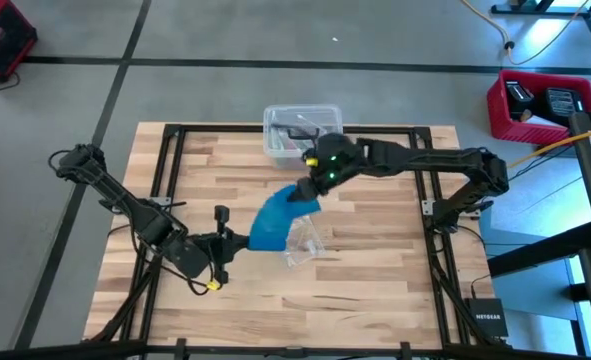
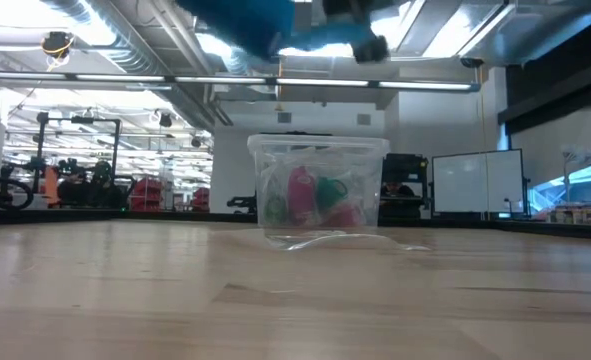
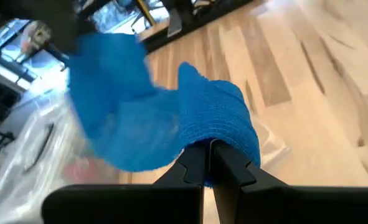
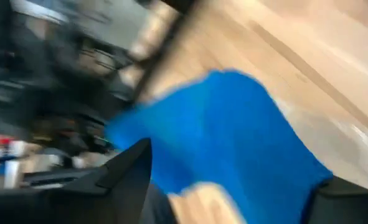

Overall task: Roll bandage
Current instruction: Roll the blue bandage

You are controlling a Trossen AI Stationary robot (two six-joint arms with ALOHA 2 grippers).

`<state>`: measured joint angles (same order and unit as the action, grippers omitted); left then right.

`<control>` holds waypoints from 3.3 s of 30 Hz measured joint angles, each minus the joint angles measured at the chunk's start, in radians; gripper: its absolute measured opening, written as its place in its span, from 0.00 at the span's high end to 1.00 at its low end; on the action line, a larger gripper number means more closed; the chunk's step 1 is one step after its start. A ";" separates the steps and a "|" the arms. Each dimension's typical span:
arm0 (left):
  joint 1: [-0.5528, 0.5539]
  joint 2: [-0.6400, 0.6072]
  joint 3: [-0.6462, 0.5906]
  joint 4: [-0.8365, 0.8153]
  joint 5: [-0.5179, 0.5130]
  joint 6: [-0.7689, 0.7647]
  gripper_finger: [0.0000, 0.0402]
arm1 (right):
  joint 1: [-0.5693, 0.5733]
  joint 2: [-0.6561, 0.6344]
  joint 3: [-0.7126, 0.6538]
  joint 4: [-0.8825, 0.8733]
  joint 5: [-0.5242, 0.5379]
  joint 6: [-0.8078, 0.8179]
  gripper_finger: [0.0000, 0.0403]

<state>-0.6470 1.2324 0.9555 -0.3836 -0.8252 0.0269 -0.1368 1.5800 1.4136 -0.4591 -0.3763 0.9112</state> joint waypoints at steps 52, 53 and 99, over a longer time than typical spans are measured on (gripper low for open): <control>0.053 -0.117 0.061 0.616 0.089 0.460 1.00 | 0.558 -0.152 -0.082 -0.285 0.808 -0.644 0.36; 0.053 -0.117 0.061 0.616 0.089 0.467 1.00 | 0.575 -0.163 -0.122 -0.215 0.833 -0.671 0.36; 0.056 -0.116 0.061 0.887 0.116 0.611 1.00 | 0.463 0.011 -0.550 1.113 0.702 -1.010 0.96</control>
<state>-0.5908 1.1167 1.0161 0.5038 -0.7092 0.6380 0.3267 1.5906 0.8639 0.6536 0.3255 -0.0984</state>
